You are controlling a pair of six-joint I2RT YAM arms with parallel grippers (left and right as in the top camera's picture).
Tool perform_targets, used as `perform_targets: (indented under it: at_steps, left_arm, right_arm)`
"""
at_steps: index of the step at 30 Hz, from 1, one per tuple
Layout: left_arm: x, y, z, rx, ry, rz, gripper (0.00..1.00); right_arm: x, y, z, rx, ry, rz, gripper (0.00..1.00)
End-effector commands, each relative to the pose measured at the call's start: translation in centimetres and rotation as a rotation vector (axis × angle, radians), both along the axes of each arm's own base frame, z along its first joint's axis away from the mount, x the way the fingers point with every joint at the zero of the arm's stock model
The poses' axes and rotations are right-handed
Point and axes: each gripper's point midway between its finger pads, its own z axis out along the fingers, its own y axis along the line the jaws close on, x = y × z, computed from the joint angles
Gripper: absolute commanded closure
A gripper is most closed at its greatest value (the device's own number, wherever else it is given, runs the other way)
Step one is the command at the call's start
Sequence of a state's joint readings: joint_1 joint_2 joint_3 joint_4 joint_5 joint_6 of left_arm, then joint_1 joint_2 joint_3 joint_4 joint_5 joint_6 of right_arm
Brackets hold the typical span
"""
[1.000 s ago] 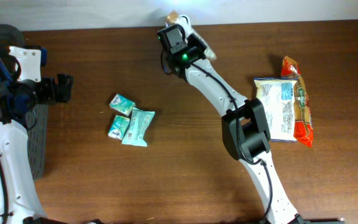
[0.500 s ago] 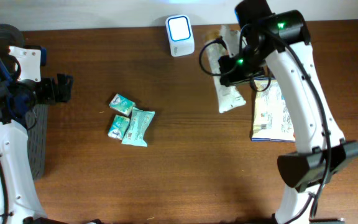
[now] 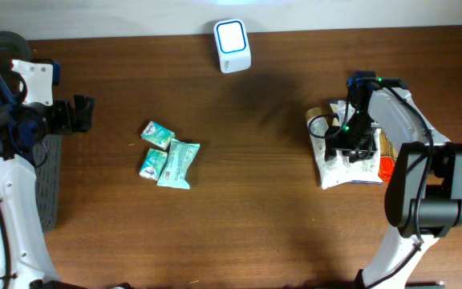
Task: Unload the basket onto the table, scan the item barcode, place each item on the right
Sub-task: 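Place the white tube on the right-side pile, then grasp the mint-green wipe pack with the right gripper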
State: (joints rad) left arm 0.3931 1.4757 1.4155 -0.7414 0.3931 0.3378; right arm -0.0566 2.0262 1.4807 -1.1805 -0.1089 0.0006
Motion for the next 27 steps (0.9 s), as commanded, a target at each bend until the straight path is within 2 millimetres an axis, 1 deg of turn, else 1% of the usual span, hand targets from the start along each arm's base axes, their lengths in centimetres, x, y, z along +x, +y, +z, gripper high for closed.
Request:
perform_targets:
  at_steps: [1,2,4,5,6,7,8,10,11,12,13,14,15,16,17,18,19,20,22,24,27]
  left_arm:
    - [0.0,-0.1,0.2,0.004,-0.009,-0.013,0.01]
    - [0.0,-0.1,0.2,0.004,-0.009,-0.013,0.01]
    - [0.0,-0.1,0.2,0.004,-0.009,-0.013,0.01]
    - [0.0,-0.1,0.2,0.004,-0.009,-0.013,0.01]
    - [0.0,-0.1,0.2,0.004,-0.009,-0.013,0.01]
    - [0.0,-0.1,0.2,0.004,-0.009,-0.013,0.01]
    - [0.0,-0.1,0.2,0.004,-0.009,-0.013,0.01]
    - [0.0,-0.1,0.2,0.004,-0.009,-0.013,0.01]
    - [0.0,-0.1,0.2,0.004,-0.009,-0.013,0.01]
    - [0.0,-0.1,0.2,0.004,-0.009,-0.013,0.01]
    - [0.0,-0.1,0.2,0.004,-0.009,-0.013,0.01]
    - [0.0,-0.1,0.2,0.004,-0.009,-0.013,0.01]
    - [0.0,-0.1,0.2,0.004,-0.009,-0.013,0.01]
    - [0.0,-0.1,0.2,0.004,-0.009,-0.013,0.01]
    - [0.0,-0.1,0.2,0.004,-0.009,-0.013,0.01]
    - [0.0,-0.1,0.2,0.004,-0.009,-0.013,0.01]
    - [0.0,-0.1,0.2,0.004,-0.009,-0.013,0.01]
    - [0.0,-0.1,0.2,0.004,-0.009,-0.013,0.01]
    - [0.0,-0.1,0.2,0.004,-0.009,-0.013,0.01]
    - [0.0,-0.1,0.2,0.004,-0.009,-0.013,0.01]
    - [0.0,-0.1,0.2,0.004,-0.009,-0.013,0.01]
  right_arm:
    - [0.6,-0.9,2.0,-0.021,-0.026,-0.042,0.23]
    - [1.2,-0.8,3.1,-0.021,-0.041,-0.040,0.23]
    - [2.8,0.0,7.0,-0.023,-0.090,-0.011,0.23]
    - [3.4,0.7,8.7,-0.021,-0.117,0.006,0.23]
    - [4.3,2.1,10.6,-0.006,-0.161,0.037,0.23]
    - [5.4,4.6,12.5,0.042,-0.226,0.082,0.22]
    - [6.3,7.2,13.5,0.090,-0.281,0.127,0.22]
    - [8.0,13.8,14.5,0.194,-0.397,0.251,0.16]
    - [8.7,17.7,14.7,0.236,-0.464,0.327,0.12]
    - [9.0,20.2,14.9,0.255,-0.506,0.368,0.08]
    - [9.1,23.6,14.8,0.282,-0.550,0.429,0.03]
    - [9.1,25.9,14.5,0.302,-0.572,0.455,0.01]
    - [8.6,29.5,13.5,0.334,-0.578,0.477,0.01]
    - [8.2,31.7,11.7,0.351,-0.546,0.445,0.01]
    - [7.9,32.7,10.5,0.354,-0.516,0.421,0.01]
    - [7.3,33.5,8.8,0.352,-0.468,0.394,0.01]
    - [6.8,34.1,7.7,0.360,-0.433,0.381,0.01]
    - [5.6,35.6,5.6,0.411,-0.359,0.395,0.01]
    - [4.6,36.7,3.3,0.451,-0.288,0.406,0.00]
    - [3.6,37.7,1.9,0.520,-0.220,0.407,0.05]
    - [2.8,38.7,0.9,0.547,-0.193,0.422,0.08]
